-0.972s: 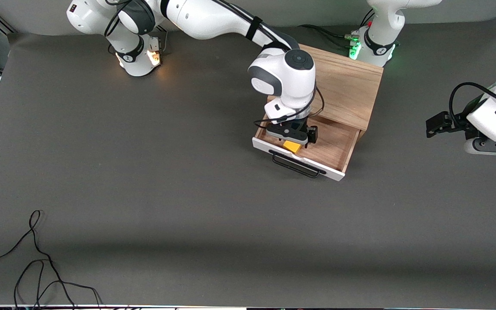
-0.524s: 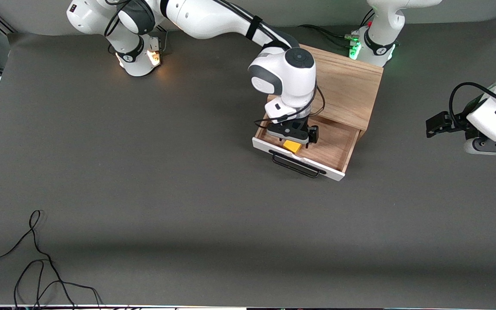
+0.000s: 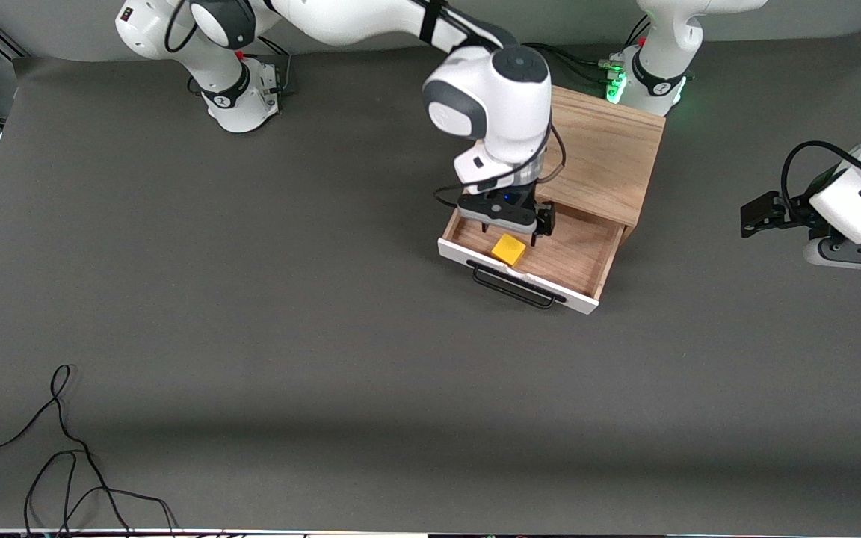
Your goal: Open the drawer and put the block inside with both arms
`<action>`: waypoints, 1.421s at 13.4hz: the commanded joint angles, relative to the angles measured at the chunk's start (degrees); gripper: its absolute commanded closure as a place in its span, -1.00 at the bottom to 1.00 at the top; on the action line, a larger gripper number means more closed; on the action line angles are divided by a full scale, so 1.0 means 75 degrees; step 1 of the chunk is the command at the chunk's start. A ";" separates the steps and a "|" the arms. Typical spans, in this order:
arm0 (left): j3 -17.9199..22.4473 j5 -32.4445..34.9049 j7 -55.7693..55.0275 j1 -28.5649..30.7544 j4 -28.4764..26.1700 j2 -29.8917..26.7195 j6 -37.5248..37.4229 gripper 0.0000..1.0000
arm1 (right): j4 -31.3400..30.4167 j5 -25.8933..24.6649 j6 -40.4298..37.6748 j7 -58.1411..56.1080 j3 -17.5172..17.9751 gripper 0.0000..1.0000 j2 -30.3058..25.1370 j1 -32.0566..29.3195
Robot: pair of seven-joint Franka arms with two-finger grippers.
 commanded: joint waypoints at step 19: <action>0.0027 -0.0035 0.0147 -0.0031 -0.0108 -0.0119 -0.0043 -1.00 | -0.4757 0.1216 -0.0875 -0.8458 -0.0661 -1.00 -0.4602 -0.4809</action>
